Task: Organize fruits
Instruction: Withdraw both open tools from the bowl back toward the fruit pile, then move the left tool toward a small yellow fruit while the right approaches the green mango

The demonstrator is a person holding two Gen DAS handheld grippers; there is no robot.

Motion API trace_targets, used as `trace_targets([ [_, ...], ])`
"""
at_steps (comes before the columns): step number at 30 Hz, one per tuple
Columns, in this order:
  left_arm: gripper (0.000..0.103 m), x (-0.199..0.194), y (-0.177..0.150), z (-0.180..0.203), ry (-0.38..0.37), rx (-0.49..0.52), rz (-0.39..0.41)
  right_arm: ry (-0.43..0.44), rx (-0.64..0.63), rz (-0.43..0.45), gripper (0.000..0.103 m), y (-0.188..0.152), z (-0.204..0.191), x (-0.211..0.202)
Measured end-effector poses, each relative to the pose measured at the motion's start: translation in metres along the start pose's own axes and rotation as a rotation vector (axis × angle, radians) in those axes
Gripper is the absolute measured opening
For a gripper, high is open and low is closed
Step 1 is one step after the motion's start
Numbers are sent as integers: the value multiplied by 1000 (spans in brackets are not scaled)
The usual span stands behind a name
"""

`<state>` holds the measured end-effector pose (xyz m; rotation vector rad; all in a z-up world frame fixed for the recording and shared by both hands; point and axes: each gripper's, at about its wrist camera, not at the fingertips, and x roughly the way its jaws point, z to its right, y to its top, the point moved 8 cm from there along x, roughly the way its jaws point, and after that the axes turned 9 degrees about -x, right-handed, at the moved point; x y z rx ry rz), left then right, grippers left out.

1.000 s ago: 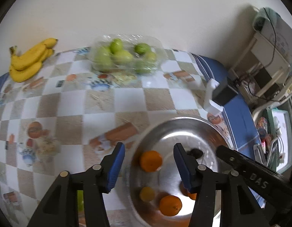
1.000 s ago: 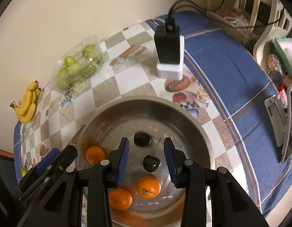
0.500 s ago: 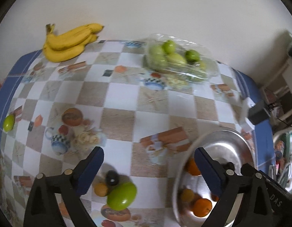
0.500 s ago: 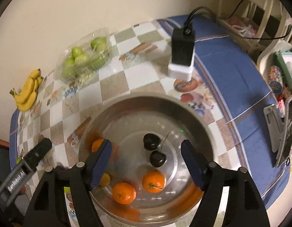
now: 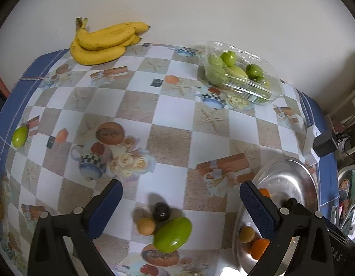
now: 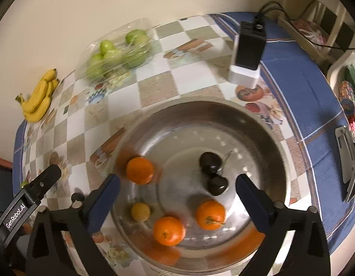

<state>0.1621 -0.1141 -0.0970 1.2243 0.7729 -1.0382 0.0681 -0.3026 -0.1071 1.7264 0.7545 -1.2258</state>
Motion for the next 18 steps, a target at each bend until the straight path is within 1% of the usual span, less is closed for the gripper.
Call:
trace_targets([
  [4, 103, -8, 2, -15, 20, -2, 13, 15, -41, 4, 102, 0, -19, -3],
  [11, 103, -24, 9, -55, 82, -22, 51, 34, -106, 29, 102, 1, -51, -11],
  [14, 103, -28, 11, -74, 102, -41, 58, 45, -109, 38, 102, 1, -61, -10],
  [18, 103, -32, 12, -96, 113, -72, 60, 77, -130, 27, 102, -2, -81, -7],
])
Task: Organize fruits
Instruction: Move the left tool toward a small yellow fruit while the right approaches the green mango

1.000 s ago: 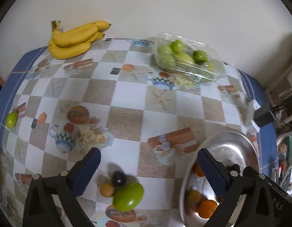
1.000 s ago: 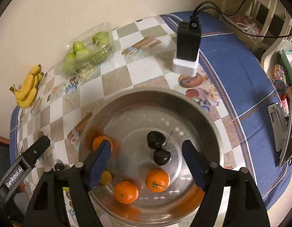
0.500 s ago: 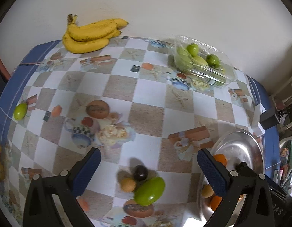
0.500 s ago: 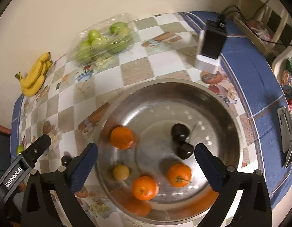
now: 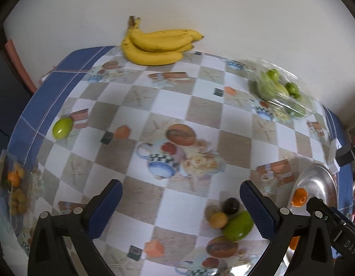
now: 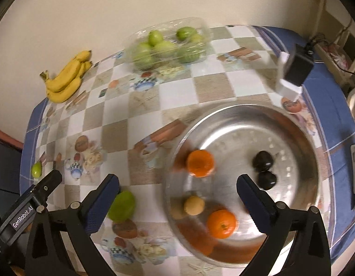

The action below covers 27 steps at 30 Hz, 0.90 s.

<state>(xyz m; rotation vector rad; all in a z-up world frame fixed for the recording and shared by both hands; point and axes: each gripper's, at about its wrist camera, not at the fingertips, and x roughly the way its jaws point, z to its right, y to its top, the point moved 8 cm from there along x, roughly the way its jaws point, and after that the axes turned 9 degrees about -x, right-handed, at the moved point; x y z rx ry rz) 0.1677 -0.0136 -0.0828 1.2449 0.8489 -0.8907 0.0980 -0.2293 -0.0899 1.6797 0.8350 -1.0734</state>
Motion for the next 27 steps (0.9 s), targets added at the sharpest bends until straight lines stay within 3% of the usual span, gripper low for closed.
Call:
trace_targets([
  [7, 103, -3, 2, -28, 23, -32, 10, 79, -68, -24, 102, -5, -43, 11],
  [14, 103, 1, -3, -48, 42, -49, -14, 89, -154, -75, 102, -18, -77, 31],
  [27, 103, 34, -21, -54, 51, -55, -117, 111, -193, -142, 102, -37, -91, 62],
])
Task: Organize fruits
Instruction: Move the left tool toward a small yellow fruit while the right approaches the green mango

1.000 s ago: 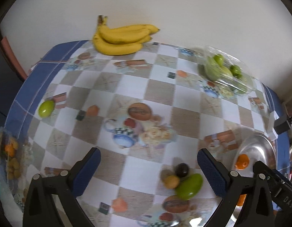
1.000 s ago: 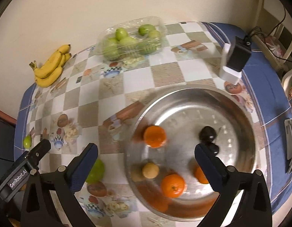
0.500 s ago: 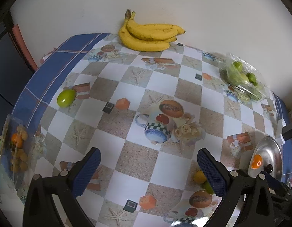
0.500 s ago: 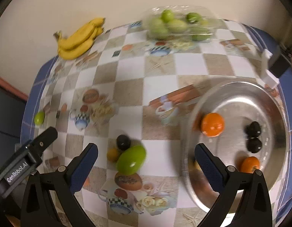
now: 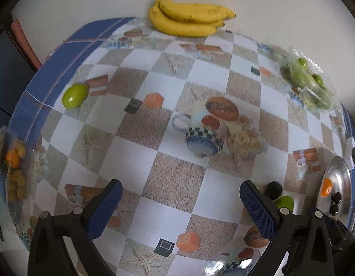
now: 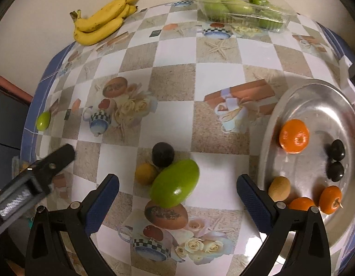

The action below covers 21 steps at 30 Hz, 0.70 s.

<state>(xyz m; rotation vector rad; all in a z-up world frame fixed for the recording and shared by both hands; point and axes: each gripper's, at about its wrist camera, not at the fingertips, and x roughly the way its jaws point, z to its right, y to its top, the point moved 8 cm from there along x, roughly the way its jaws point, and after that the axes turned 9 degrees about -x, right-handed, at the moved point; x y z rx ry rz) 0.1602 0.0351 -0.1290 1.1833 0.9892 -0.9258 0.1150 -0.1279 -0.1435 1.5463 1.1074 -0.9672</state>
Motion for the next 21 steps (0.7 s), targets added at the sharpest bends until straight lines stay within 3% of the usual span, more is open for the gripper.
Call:
trace_targets([
  [8, 103, 15, -8, -4, -2, -22, -46, -9, -9, -8, 101, -4, 1, 7],
  [10, 103, 14, -7, -5, -3, -29, -42, -2, -8, -1, 94, -4, 0, 8],
  [12, 103, 13, -5, -6, -4, -34, -40, 3, -15, 2, 79, -4, -2, 8],
  [15, 103, 13, -5, -7, -4, -37, -43, -1, -13, -12, 66, -6, -2, 11],
  [21, 103, 14, -4, -4, -9, -30, -45, 54, 21, -11, 54, -9, -2, 15],
])
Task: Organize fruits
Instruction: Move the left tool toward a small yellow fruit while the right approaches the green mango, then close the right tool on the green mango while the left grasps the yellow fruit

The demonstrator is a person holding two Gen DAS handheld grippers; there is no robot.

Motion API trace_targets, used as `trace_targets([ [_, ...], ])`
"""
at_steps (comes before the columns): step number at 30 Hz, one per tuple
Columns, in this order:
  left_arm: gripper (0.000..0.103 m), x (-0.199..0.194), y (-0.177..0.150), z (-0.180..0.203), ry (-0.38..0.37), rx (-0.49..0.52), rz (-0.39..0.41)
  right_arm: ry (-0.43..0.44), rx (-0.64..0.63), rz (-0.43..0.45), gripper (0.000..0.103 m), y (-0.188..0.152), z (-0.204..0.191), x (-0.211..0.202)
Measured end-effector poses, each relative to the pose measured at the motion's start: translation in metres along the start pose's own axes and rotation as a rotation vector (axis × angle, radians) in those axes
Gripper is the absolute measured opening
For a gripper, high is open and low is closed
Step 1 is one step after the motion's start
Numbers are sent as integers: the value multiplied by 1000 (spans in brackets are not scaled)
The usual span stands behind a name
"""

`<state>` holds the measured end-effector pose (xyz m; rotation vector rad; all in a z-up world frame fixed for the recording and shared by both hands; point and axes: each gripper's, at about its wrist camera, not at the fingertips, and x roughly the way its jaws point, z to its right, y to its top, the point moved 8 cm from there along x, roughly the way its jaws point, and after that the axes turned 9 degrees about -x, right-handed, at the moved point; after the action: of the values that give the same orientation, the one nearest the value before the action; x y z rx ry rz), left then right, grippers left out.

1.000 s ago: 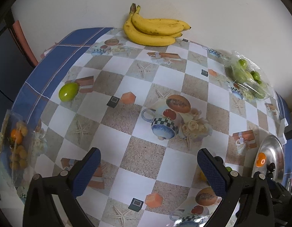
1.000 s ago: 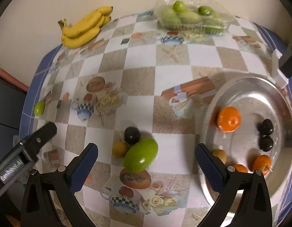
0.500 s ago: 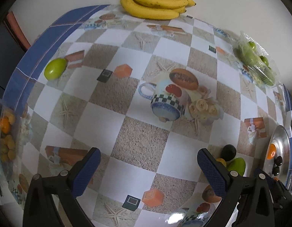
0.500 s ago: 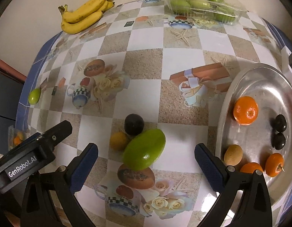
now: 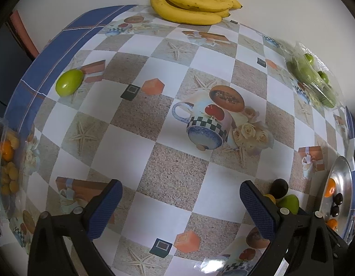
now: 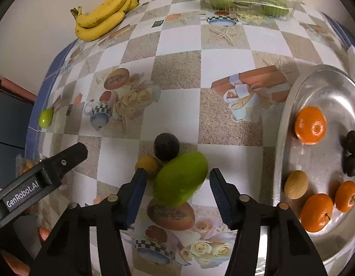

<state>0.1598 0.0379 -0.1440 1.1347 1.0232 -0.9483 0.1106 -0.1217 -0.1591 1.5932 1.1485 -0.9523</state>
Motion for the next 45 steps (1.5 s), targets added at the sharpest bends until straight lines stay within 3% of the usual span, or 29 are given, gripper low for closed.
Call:
trace_targets([
  [3, 103, 0, 0, 0, 0, 0, 0, 22, 24, 9, 46, 1, 1, -1],
  [20, 103, 3, 2, 0, -10, -5, -7, 14, 57, 33, 45, 3, 18, -13],
  [29, 100, 5, -6, 28, -108, 13, -49, -7, 107, 63, 45, 7, 34, -31],
  [38, 74, 6, -26, 71, -170, 128, -93, -16, 130, 142, 45, 17, 45, -65],
  [45, 48, 13, -37, 89, -180, 175, -121, -4, 155, 142, 45, 14, 54, -68],
])
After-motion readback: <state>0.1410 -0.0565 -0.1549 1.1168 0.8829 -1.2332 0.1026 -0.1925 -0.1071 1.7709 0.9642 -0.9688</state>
